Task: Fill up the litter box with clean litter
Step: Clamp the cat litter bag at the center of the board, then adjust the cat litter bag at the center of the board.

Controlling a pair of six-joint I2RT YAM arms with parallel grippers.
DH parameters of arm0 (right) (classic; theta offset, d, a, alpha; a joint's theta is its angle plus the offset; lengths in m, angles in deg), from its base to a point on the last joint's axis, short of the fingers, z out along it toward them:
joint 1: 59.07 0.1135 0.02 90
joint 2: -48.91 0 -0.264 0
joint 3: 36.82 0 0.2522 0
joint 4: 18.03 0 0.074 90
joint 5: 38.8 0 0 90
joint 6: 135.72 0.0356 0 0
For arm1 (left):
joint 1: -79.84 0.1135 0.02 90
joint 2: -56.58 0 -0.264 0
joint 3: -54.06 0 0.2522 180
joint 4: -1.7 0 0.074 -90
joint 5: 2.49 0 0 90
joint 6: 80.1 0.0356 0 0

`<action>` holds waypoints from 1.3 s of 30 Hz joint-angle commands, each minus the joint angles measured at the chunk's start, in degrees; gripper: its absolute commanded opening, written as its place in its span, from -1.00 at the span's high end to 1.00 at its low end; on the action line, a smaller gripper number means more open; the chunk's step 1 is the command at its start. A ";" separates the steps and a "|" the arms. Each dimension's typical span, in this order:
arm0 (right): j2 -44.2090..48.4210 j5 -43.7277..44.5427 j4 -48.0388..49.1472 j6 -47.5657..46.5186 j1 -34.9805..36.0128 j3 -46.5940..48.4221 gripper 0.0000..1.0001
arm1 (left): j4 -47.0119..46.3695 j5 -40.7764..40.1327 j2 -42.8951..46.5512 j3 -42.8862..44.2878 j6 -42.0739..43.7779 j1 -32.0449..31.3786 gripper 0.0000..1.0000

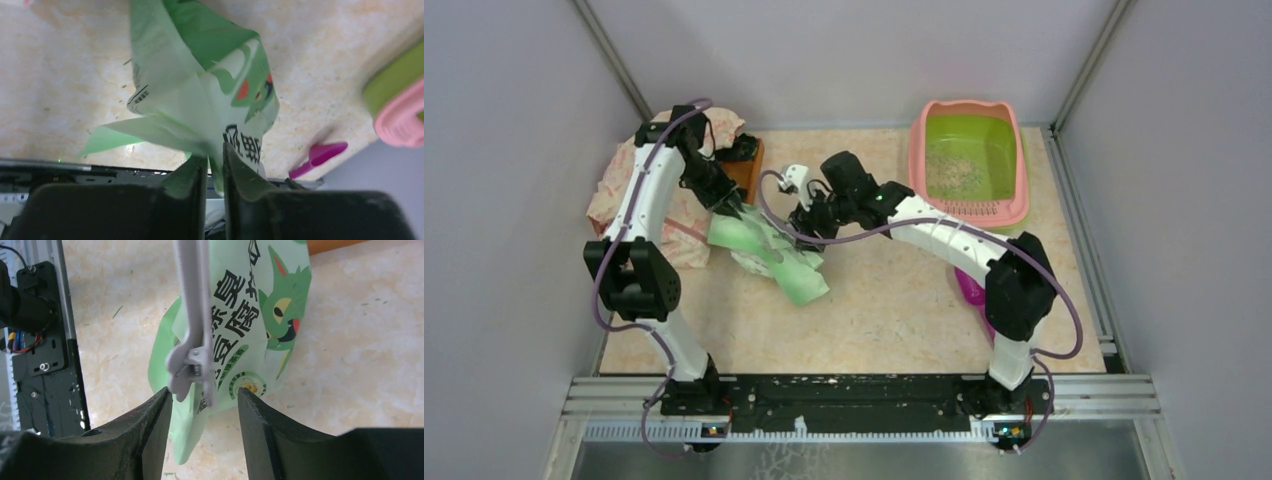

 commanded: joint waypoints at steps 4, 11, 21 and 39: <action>3.42 -5.18 7.14 -0.46 -2.76 4.55 -0.02 | -18.56 13.77 12.46 -11.92 6.75 1.64 0.07; -6.89 -9.40 -0.03 0.45 -5.94 23.09 -0.02 | -25.70 12.75 18.73 -19.73 8.42 6.43 -0.16; -28.73 -2.60 -8.81 8.61 -10.42 52.52 -0.08 | -30.03 15.37 18.19 -26.87 9.32 9.02 -0.12; -35.24 -20.70 -4.44 17.62 -12.39 54.42 -0.04 | -34.56 18.69 25.06 -37.09 7.88 9.04 -0.09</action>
